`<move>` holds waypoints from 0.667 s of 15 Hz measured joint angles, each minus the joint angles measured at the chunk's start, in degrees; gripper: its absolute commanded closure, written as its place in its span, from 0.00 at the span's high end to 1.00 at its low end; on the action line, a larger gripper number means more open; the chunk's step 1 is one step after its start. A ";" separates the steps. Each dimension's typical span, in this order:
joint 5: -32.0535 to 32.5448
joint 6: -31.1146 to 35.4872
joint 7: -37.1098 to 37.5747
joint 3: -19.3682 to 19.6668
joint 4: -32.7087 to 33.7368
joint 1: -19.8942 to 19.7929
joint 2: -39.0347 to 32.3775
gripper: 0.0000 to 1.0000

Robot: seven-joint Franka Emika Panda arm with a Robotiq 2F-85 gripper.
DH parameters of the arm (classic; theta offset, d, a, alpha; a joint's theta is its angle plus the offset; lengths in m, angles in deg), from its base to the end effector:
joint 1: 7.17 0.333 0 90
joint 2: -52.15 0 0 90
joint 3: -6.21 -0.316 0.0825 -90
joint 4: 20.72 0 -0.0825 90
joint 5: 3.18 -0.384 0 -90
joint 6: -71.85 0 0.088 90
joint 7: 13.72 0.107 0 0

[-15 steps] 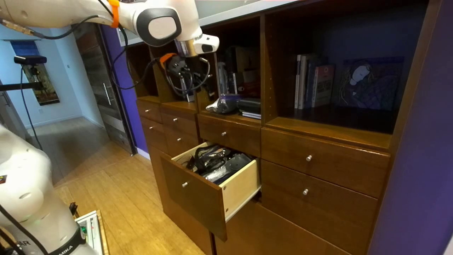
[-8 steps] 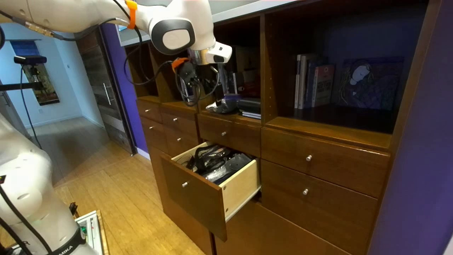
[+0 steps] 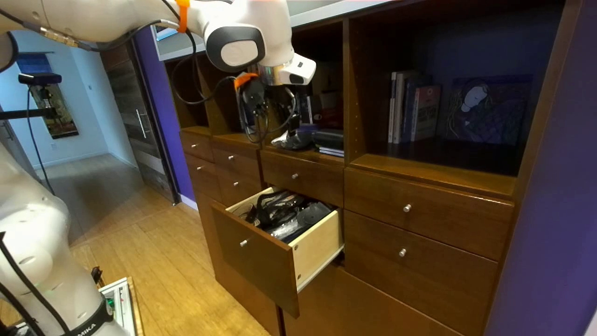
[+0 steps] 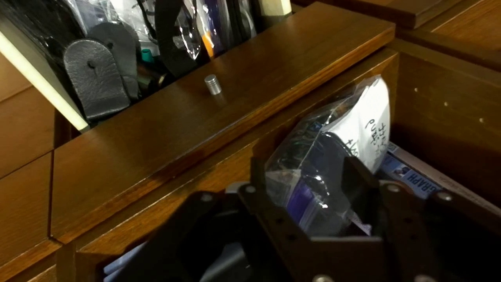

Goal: Put the plastic bag in the open drawer

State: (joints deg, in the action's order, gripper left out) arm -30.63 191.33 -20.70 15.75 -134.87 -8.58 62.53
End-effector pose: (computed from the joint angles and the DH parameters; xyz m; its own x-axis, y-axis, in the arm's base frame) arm 0.5260 -0.0842 0.5730 0.9160 -0.3022 0.2638 -0.1624 -0.8807 -0.4450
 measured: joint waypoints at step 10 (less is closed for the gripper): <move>-1.22 1.56 0.23 -0.21 0.72 0.00 -0.12 0.38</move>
State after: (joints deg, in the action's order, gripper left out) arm -31.85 192.89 -20.47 15.55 -134.15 -8.58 62.41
